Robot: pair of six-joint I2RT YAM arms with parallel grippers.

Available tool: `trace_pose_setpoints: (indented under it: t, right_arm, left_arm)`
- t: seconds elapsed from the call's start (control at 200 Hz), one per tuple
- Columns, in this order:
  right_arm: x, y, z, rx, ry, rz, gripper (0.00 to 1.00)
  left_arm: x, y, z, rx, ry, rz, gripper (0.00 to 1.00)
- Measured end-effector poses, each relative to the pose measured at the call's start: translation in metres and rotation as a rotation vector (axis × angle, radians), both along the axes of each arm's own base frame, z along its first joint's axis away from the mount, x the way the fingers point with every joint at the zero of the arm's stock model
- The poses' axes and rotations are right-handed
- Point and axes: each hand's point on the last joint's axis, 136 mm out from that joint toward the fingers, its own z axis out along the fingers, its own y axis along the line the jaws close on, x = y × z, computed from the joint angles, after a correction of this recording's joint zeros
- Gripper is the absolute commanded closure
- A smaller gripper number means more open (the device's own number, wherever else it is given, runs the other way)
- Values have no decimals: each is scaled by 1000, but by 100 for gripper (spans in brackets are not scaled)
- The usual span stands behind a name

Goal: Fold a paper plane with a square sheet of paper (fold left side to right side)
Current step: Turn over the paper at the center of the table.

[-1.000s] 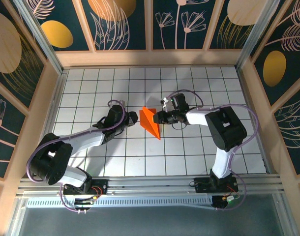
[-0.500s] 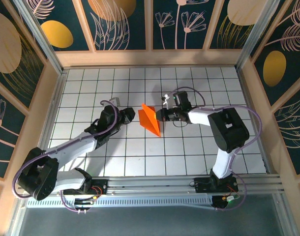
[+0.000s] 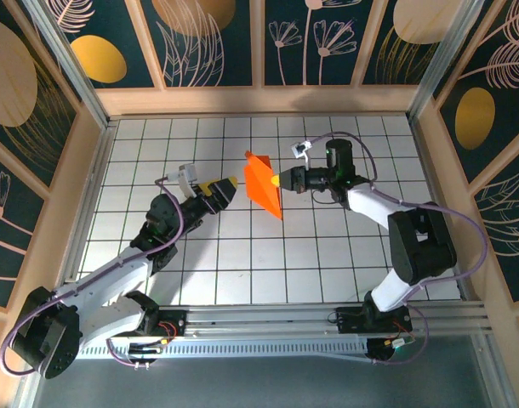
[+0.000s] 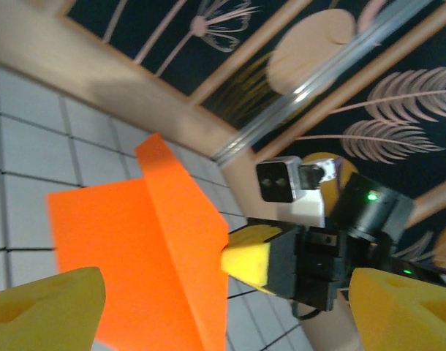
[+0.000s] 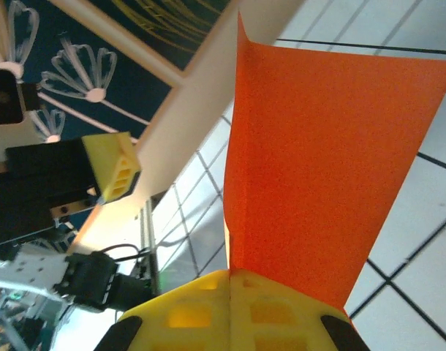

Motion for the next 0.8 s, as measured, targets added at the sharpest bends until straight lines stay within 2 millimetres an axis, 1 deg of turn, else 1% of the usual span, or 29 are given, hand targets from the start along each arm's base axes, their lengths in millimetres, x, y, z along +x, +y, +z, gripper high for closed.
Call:
trace_pose_setpoints:
  t: [0.095,0.19,0.33,0.45,0.515,0.676,0.801]
  right_arm:
    - [-10,1,15,33,-4,41,100]
    - [-22,4,29,62,-15,80,100]
    - [-37,9,48,106,-29,133,100]
    - [-45,13,62,147,-35,171,100]
    - [-50,15,66,166,-30,187,100]
    - [-55,17,75,206,-23,213,100]
    - [-54,19,74,225,-7,224,100]
  left_arm:
    - [-6,-7,11,-34,-40,-54,14]
    - [-9,-14,15,-54,-55,-99,15]
    - [-10,-25,7,-63,-36,-157,17]
    - [-7,-34,1,-65,-7,-199,20]
    - [-6,-39,1,-68,-4,-218,23]
    - [-5,-46,12,-95,-19,-256,35]
    - [-6,-48,13,-102,-21,-270,42]
